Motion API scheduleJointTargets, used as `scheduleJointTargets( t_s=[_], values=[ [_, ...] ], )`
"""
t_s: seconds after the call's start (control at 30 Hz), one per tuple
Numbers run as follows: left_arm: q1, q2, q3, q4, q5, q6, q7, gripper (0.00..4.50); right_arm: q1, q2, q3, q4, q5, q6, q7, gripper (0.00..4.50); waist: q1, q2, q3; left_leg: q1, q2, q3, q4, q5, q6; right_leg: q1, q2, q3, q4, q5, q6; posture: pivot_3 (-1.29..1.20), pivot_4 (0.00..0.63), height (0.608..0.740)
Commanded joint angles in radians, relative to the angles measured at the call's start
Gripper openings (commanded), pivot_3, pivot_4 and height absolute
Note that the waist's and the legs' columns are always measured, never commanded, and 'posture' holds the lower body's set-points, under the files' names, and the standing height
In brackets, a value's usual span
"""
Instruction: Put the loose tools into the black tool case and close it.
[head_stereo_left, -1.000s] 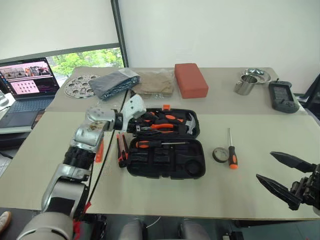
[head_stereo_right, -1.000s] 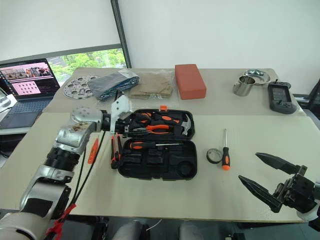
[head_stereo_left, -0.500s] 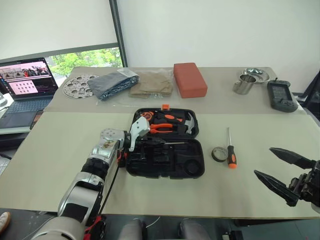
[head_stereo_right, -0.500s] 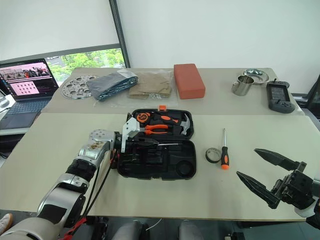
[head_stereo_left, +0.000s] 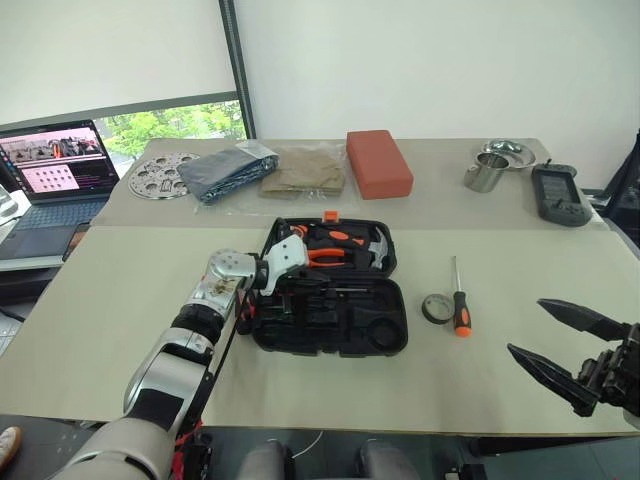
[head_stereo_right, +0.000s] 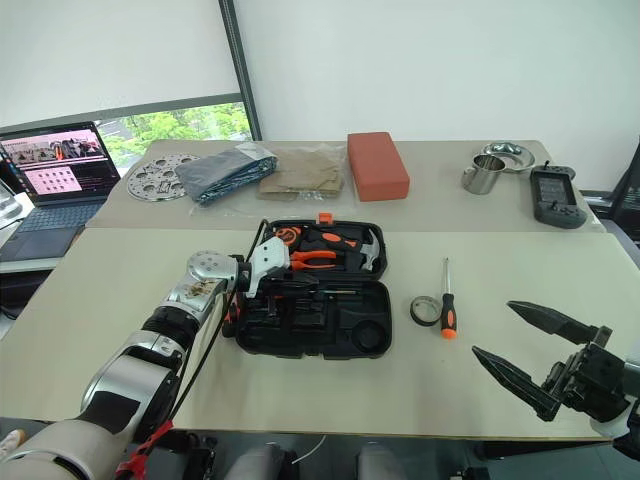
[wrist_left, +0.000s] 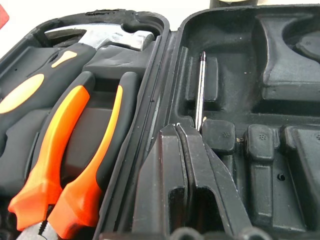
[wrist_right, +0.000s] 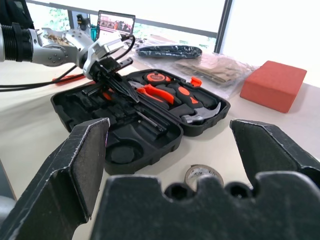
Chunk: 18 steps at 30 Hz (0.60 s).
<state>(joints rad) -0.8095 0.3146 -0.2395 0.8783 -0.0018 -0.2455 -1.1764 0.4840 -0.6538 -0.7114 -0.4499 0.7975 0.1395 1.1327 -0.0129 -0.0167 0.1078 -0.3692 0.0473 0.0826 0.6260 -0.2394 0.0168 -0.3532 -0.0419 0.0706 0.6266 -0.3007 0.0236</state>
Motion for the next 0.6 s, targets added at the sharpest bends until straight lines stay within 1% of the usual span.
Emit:
scheduleJointTargets(
  t_s=[0.03, 0.17, 0.27, 0.33, 0.43, 0.53, 0.6],
  values=[
    [0.03, -0.01, 0.0, 0.02, 0.017, 0.028, 0.029, 0.07, -0.007, -0.007, -0.008, -0.01, -0.003, -0.012, -0.002, 4.5, 0.001, 0.0, 0.0, 0.0, 0.0, 0.0, 0.0, 0.0, 0.0, 0.0, 0.0, 0.0, 0.0, 0.0, 0.0, 0.0, 0.15, 0.74],
    [0.025, -0.01, 0.076, -0.054, -0.076, 0.085, -0.006, 0.07, -0.019, -0.015, 0.001, 0.002, -0.023, -0.006, -0.014, 4.5, 0.001, 0.0, 0.0, -0.001, 0.0, 0.0, 0.0, 0.0, 0.0, -0.001, -0.001, 0.0, 0.0, 0.0, 0.0, 0.0, 0.15, 0.74],
    [0.033, 0.013, 0.125, -0.149, -0.151, 0.152, -0.047, 0.07, -0.033, -0.017, 0.018, 0.006, -0.035, 0.0, -0.023, 4.5, -0.003, 0.0, 0.0, -0.002, 0.0, 0.0, 0.0, 0.0, 0.0, -0.004, 0.0, 0.0, 0.0, 0.001, -0.002, 0.0, 0.15, 0.74],
    [0.041, 0.043, 0.155, -0.225, -0.185, 0.195, -0.051, 0.07, -0.049, -0.021, 0.037, 0.007, -0.039, 0.003, -0.03, 4.5, -0.004, 0.0, 0.001, -0.004, 0.0, 0.0, 0.0, 0.0, 0.0, -0.007, 0.001, 0.0, 0.0, 0.003, -0.005, 0.0, 0.15, 0.74],
    [0.071, 0.095, 0.188, -0.33, -0.211, 0.251, -0.041, 0.07, -0.069, -0.027, 0.058, 0.011, -0.037, 0.009, -0.032, 4.5, -0.002, 0.0, 0.001, -0.004, 0.0, 0.0, -0.001, 0.0, 0.0, -0.01, 0.001, 0.0, 0.0, 0.003, -0.005, 0.0, 0.15, 0.74],
    [0.121, 0.146, 0.227, -0.433, -0.229, 0.317, 0.002, 0.07, -0.091, -0.035, 0.08, 0.023, -0.036, 0.011, -0.029, 4.5, -0.003, 0.001, 0.001, -0.004, 0.0, 0.0, -0.002, 0.0, 0.0, -0.01, 0.001, 0.0, 0.0, 0.003, -0.005, 0.0, 0.15, 0.74],
    [0.18, 0.179, 0.258, -0.511, -0.243, 0.371, 0.038, 0.07, -0.117, -0.04, 0.107, 0.032, -0.038, 0.014, -0.026, 4.5, -0.002, 0.001, 0.001, -0.004, 0.001, 0.0, -0.002, 0.0, 0.0, -0.01, 0.001, 0.0, 0.0, 0.003, -0.005, 0.0, 0.15, 0.74]
  ],
)
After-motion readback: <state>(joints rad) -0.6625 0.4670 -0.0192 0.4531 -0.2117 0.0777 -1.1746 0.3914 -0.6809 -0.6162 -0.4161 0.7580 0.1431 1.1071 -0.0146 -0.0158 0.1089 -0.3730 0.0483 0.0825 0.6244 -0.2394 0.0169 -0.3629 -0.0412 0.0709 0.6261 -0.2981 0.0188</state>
